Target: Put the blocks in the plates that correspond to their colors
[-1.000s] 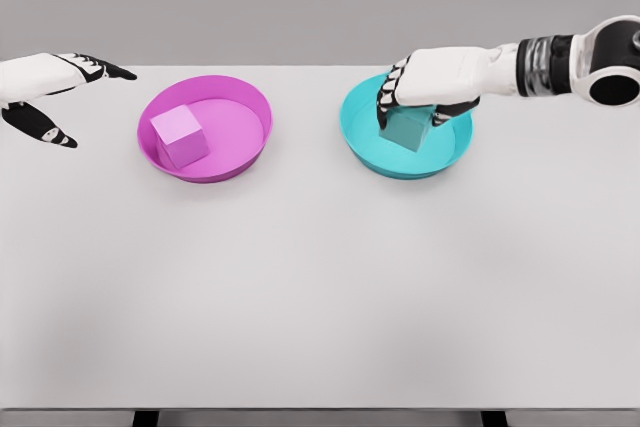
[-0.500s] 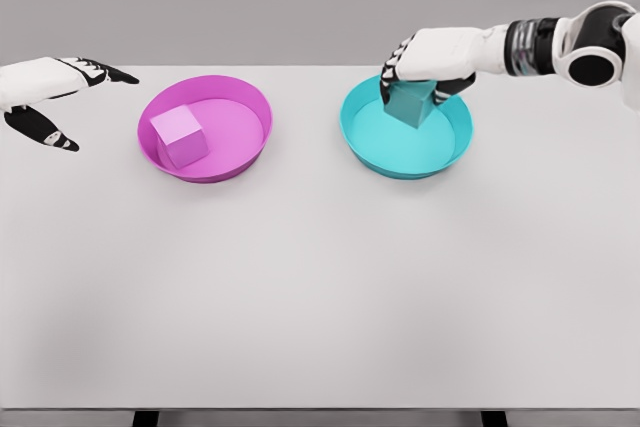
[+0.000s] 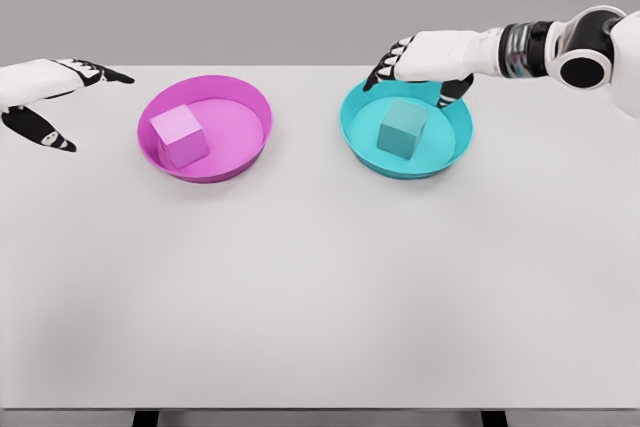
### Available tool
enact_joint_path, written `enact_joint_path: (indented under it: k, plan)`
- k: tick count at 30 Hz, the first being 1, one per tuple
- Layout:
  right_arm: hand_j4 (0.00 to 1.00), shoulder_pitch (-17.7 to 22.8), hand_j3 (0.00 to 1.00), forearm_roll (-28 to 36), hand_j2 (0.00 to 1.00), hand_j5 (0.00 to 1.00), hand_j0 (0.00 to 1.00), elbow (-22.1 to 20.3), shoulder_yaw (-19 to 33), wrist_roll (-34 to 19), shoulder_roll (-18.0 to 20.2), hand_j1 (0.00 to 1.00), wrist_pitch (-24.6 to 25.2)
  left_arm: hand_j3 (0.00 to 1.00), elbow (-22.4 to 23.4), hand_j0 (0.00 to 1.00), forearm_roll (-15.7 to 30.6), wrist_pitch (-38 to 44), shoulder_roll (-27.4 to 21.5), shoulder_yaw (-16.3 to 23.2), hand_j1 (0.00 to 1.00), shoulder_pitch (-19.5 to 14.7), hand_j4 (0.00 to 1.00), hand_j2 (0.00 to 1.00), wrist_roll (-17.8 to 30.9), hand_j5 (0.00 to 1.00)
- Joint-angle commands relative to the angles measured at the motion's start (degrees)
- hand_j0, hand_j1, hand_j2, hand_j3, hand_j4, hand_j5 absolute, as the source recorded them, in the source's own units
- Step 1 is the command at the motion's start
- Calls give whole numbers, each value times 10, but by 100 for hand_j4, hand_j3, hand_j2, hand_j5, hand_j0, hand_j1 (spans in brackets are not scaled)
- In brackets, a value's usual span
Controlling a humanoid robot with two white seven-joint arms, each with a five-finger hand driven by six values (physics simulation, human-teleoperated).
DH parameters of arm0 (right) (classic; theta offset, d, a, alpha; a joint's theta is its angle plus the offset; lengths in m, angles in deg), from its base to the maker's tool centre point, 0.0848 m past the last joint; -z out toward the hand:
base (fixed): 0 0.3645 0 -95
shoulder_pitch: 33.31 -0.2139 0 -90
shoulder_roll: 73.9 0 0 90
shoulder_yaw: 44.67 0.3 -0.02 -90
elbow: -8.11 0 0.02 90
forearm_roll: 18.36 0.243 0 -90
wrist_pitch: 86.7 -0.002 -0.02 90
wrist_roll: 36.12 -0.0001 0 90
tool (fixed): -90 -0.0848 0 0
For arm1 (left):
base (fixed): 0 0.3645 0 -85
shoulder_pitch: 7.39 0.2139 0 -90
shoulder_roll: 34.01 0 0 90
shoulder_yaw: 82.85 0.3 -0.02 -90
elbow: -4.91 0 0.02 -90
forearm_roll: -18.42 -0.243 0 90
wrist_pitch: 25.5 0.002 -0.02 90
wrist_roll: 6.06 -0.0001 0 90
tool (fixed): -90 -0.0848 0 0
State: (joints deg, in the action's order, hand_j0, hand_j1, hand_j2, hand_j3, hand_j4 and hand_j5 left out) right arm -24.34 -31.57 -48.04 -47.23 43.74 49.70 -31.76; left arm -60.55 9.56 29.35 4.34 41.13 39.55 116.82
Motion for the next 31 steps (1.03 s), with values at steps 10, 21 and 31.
enact_joint_path:
  k: [10,21,31]
  plan:
    - [100,18,100,34,100,100,100,-144,49,54,156,100,1,100,6,100,3,2,-1,-1,100,0,100,100,0,100]
    - [100,91,100,30,100,100,100,-324,51,50,348,100,1,100,14,100,2,2,-1,-2,100,-1,100,100,0,100]
    - [100,114,100,28,100,100,100,-325,50,46,348,100,1,100,14,100,2,2,-1,-3,100,-1,100,100,0,100]
